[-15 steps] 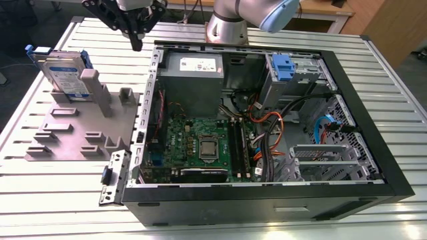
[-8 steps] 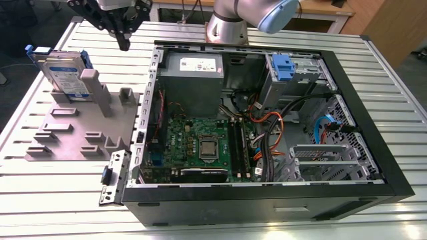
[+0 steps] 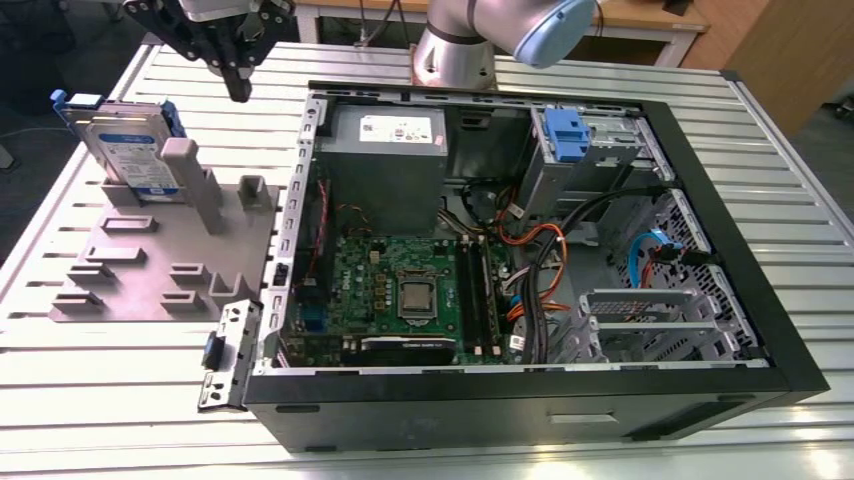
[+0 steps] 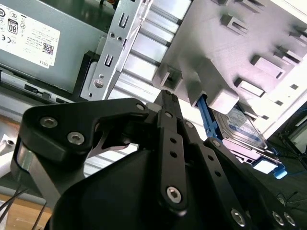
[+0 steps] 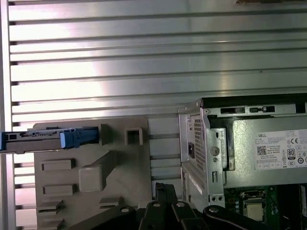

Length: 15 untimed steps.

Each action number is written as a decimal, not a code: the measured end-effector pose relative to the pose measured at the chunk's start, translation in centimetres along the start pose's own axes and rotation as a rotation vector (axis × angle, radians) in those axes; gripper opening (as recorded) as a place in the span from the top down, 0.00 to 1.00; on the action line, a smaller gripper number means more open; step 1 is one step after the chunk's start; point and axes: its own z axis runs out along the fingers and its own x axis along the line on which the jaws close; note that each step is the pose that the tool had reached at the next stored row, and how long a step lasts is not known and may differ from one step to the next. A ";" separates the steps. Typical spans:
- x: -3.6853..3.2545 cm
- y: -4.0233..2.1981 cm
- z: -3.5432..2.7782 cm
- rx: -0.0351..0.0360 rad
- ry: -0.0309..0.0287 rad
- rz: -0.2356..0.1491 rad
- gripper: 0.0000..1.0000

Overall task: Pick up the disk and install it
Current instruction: 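Reach for the disk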

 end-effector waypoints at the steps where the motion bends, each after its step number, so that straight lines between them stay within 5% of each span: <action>1: 0.00 0.00 0.00 0.0000 -0.0001 0.000 0.89; 10: 0.03 0.00 0.00 -0.0001 -0.0001 0.000 0.89; 15: 0.61 -0.05 0.01 0.0000 -0.0001 0.000 0.89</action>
